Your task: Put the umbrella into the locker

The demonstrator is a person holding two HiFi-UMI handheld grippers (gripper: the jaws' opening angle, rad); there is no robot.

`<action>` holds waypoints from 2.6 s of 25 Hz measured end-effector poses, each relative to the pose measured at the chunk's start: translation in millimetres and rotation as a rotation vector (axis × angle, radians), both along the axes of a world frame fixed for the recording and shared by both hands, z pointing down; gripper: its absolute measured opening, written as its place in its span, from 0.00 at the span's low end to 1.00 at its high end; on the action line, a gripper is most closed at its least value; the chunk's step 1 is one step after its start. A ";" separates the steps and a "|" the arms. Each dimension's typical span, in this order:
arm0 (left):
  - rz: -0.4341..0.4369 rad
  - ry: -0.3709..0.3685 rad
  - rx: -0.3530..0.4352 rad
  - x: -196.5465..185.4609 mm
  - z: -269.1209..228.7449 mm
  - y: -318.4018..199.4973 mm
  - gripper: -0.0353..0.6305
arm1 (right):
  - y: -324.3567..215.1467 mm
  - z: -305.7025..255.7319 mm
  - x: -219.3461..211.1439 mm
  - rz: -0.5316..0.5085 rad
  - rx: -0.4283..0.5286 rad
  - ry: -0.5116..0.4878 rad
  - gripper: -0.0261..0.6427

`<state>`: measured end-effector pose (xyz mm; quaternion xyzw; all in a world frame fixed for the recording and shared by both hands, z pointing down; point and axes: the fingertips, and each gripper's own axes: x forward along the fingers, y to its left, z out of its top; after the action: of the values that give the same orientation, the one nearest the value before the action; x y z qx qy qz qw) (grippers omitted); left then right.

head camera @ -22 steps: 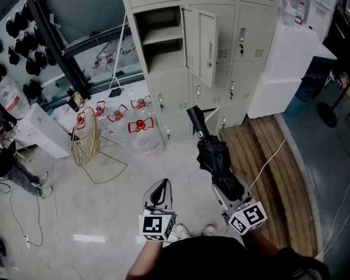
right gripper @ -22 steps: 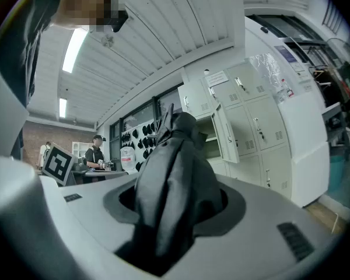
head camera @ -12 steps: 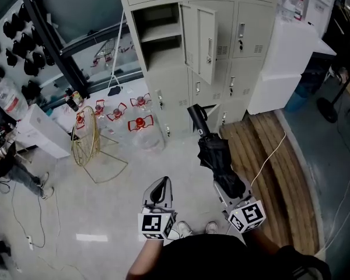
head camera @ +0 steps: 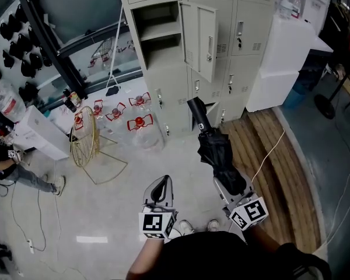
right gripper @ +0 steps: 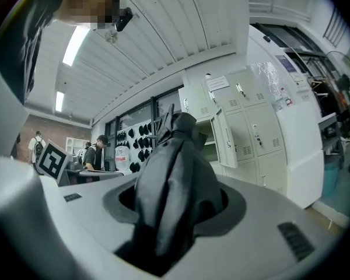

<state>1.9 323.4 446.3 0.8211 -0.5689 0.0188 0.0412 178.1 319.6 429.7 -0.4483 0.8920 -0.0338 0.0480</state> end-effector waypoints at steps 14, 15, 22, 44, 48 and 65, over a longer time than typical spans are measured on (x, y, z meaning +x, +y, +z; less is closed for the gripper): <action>0.032 -0.042 -0.021 -28.4 12.8 -20.3 0.05 | -35.3 -1.2 -31.4 0.004 0.021 0.010 0.36; 0.027 -0.043 -0.023 -30.8 13.9 -26.7 0.05 | -41.9 -1.3 -33.2 0.001 0.021 0.004 0.36; -0.007 -0.027 -0.024 -39.0 12.9 -83.9 0.05 | -97.8 4.6 -39.9 -0.014 0.008 -0.010 0.36; -0.146 -0.033 -0.006 -48.6 5.1 -265.9 0.05 | -301.5 12.7 -43.2 -0.128 -0.017 -0.015 0.36; -0.166 -0.036 -0.010 -52.4 5.9 -284.2 0.05 | -323.2 14.8 -50.1 -0.144 -0.019 -0.011 0.36; -0.093 -0.052 0.020 -100.2 -4.3 -408.1 0.05 | -433.0 17.2 -116.3 -0.097 -0.037 -0.010 0.36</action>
<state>-98.4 -84.6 442.0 0.7934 -0.6075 0.0324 0.0190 61.8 -113.4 446.8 -0.4052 0.9116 -0.0548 0.0422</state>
